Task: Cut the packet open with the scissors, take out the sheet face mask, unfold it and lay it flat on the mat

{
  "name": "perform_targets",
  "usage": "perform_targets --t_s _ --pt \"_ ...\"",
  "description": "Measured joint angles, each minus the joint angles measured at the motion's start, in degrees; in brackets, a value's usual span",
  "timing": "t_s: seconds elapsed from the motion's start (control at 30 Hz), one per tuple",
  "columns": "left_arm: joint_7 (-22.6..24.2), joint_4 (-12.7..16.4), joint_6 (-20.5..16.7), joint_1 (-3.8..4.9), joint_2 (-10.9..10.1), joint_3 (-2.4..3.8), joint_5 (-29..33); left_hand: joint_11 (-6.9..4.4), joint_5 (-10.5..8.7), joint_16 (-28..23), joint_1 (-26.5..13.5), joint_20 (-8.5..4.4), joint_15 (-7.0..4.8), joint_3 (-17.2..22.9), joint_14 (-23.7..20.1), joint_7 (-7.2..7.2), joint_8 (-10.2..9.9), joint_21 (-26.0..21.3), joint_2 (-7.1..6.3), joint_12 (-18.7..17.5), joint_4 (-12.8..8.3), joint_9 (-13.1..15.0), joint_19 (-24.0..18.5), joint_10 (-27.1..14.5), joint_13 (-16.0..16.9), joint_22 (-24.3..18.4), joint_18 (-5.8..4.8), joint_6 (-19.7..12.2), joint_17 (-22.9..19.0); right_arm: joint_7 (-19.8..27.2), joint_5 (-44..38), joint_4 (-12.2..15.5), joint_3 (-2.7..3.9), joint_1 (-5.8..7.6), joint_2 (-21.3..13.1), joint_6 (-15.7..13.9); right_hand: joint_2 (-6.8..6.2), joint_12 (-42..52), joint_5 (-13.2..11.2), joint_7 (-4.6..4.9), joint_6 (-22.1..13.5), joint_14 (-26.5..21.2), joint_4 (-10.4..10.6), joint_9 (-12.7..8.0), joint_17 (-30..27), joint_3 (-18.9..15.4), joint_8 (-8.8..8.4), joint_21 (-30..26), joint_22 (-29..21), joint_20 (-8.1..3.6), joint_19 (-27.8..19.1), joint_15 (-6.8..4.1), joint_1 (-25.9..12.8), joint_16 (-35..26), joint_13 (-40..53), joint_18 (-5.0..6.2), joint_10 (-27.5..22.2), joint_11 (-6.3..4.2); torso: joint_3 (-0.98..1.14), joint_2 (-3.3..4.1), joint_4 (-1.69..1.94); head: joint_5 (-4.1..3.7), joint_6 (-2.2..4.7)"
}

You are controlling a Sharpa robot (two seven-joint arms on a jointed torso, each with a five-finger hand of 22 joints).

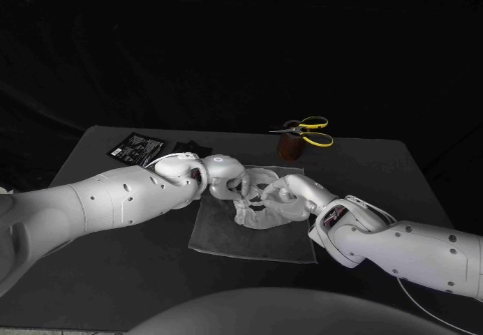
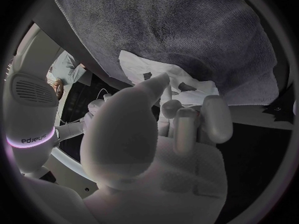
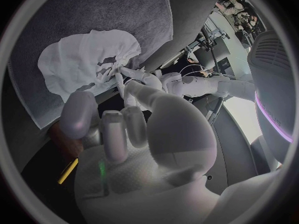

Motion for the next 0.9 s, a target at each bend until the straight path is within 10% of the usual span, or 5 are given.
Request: perform_targets --t_s 0.9 --pt "-1.81 -0.13 2.11 0.00 0.11 0.01 -1.76 0.55 0.00 0.52 -0.03 0.20 0.15 -1.82 0.26 1.11 -5.15 0.77 -0.56 0.25 1.51 -1.89 0.62 0.30 0.90 0.20 0.00 -2.20 0.00 -1.75 -1.56 -0.95 -0.05 0.10 0.47 0.38 0.00 -0.23 0.44 0.47 -0.86 0.01 -0.16 -0.23 0.04 -0.15 -0.89 -0.28 0.04 0.21 -0.21 0.40 0.00 -0.18 -0.01 0.00 0.14 0.15 0.00 -0.01 0.03 -0.14 0.00"
